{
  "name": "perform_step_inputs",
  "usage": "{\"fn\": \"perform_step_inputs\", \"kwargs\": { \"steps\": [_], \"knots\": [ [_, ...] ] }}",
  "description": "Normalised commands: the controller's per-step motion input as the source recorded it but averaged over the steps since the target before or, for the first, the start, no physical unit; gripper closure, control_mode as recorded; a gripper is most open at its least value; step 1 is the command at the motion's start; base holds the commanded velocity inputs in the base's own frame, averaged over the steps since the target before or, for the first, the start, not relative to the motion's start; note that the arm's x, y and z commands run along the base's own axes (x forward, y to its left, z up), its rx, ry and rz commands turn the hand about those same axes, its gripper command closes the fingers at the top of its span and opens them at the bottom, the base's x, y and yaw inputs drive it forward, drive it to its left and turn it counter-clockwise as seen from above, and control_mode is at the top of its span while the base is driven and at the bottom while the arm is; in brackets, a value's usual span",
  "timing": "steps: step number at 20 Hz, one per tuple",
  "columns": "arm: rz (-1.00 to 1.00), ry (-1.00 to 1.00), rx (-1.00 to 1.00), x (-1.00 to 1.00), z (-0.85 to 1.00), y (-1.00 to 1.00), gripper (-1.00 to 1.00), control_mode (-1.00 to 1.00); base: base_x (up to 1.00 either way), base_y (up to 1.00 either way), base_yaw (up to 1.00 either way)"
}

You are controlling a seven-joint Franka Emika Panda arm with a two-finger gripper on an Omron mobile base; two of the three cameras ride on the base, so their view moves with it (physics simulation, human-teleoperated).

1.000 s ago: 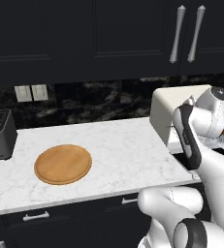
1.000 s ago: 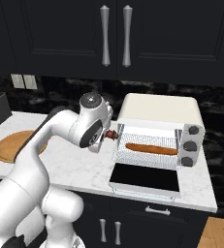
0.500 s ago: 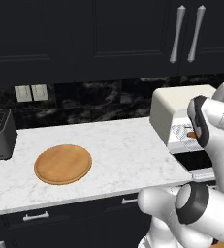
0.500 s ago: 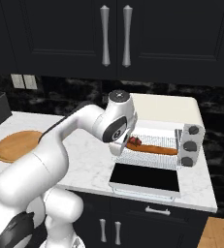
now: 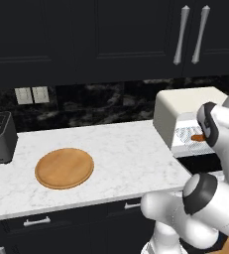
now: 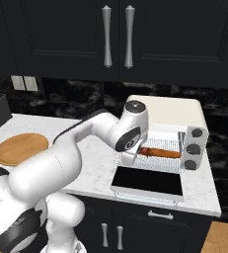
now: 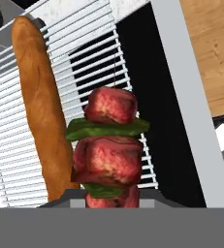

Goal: Pick up the kebab skewer and baguette bread, and place them inside the toaster oven. Close the toaster oven door and start by setting the timer.

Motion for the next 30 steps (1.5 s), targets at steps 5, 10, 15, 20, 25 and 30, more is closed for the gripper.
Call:
{"fn": "perform_step_inputs", "kwargs": {
  "steps": [5,10,15,20,25,30],
  "knots": [
    [0.0,0.03,0.0,0.15,-0.2,-0.27,1.0,-1.0,0.0,0.0,0.0],
    [0.0,0.12,0.01,0.35,-0.01,-0.11,1.0,-1.0,0.0,0.0,0.0],
    [0.0,0.03,0.0,0.23,-0.21,-0.08,1.0,-1.0,0.0,0.0,0.0],
    [0.0,0.0,0.0,0.0,-0.3,-0.04,1.0,-1.0,0.0,0.0,0.0],
    [0.0,0.0,0.0,0.06,-0.4,0.0,1.0,-1.0,0.0,0.0,0.0],
    [0.0,0.0,0.0,0.08,-0.35,0.0,-1.0,-1.0,0.0,0.0,0.0]
  ]
}}
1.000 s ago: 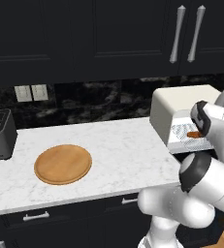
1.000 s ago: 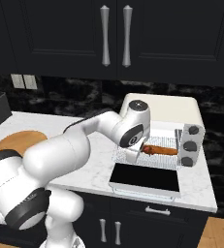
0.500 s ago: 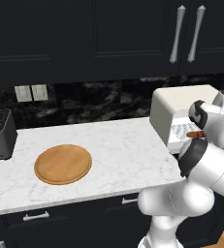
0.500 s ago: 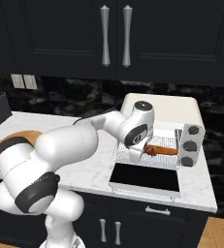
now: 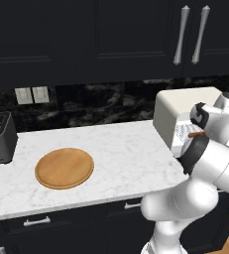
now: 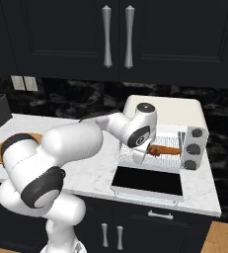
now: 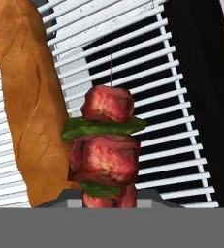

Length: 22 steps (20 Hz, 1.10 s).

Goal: Pick up the kebab skewer and baguette bread, and place them inside the toaster oven. Close the toaster oven door and start by setting the timer.

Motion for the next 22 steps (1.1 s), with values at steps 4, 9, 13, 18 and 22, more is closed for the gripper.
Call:
{"fn": "perform_step_inputs", "kwargs": {
  "steps": [4,9,13,18,22],
  "knots": [
    [0.0,-0.07,0.01,-0.04,-0.15,0.0,-1.0,-1.0,0.0,0.0,0.0],
    [0.0,-0.15,0.04,-0.15,-0.02,0.0,-1.0,-1.0,0.0,0.0,0.0],
    [0.0,-0.19,0.06,-0.18,0.02,0.0,-1.0,-1.0,0.0,0.0,0.0],
    [0.0,-0.15,0.06,-0.38,0.37,-0.01,-1.0,-1.0,0.0,0.0,0.0],
    [0.0,-0.02,0.0,-0.68,0.47,-0.14,-1.0,-1.0,0.0,0.0,0.0]
  ]
}}
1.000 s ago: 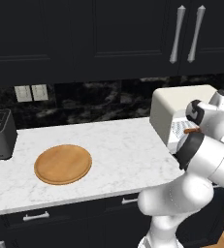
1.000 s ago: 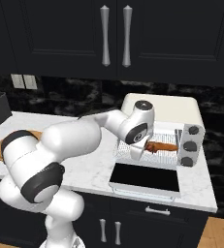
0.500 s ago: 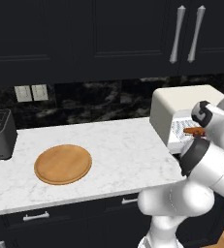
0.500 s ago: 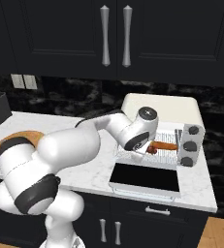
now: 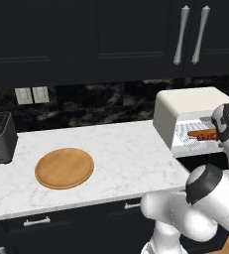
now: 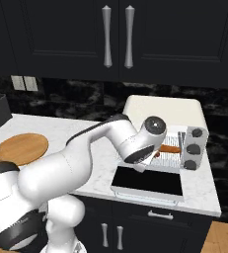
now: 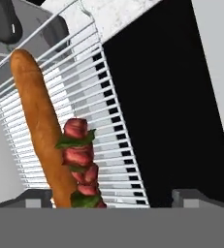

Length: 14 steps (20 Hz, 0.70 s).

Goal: Pick up the kebab skewer and baguette bread, and place them inside the toaster oven. Close the toaster oven door and start by setting the timer.

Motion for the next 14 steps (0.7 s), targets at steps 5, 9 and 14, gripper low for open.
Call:
{"fn": "perform_step_inputs", "kwargs": {
  "steps": [5,9,14],
  "knots": [
    [0.0,0.0,-0.07,-0.87,0.06,-0.15,-1.0,-1.0,0.0,0.0,0.0],
    [0.0,0.0,-0.12,-0.69,-0.11,0.0,-1.0,-1.0,0.0,0.0,0.0],
    [0.03,0.05,-0.15,-0.36,-0.24,0.04,-1.0,-1.0,0.0,0.0,0.0]
  ]
}}
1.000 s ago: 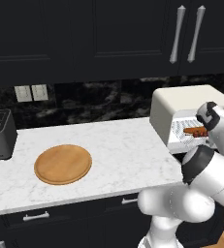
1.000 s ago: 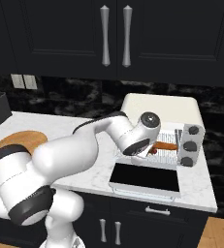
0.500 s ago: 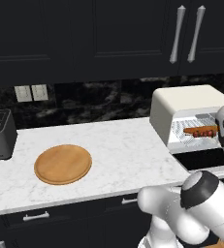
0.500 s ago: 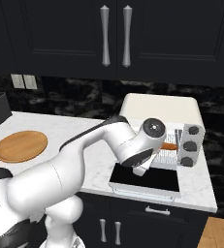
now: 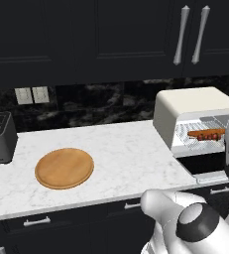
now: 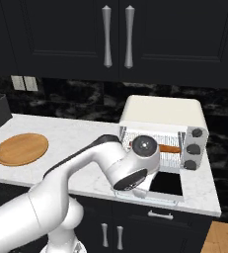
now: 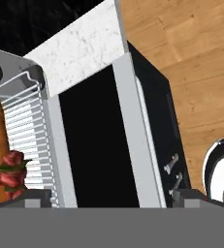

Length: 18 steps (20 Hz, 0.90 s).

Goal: Pick up the kebab skewer and baguette bread, and place them inside the toaster oven. Close the toaster oven door and start by setting the timer.

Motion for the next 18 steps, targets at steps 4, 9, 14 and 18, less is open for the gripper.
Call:
{"fn": "perform_step_inputs", "kwargs": {
  "steps": [4,9,14,18],
  "knots": [
    [0.08,0.03,-0.14,-0.07,-0.25,0.2,-1.0,-1.0,0.0,0.0,0.0],
    [0.21,0.01,-0.1,0.0,-0.3,0.15,-1.0,-1.0,0.0,0.0,0.0],
    [0.14,0.22,-0.02,0.15,-0.04,0.0,-1.0,-1.0,0.0,0.0,0.0],
    [0.03,0.28,0.0,0.3,0.0,-0.01,-1.0,-1.0,0.0,0.0,0.0]
  ]
}}
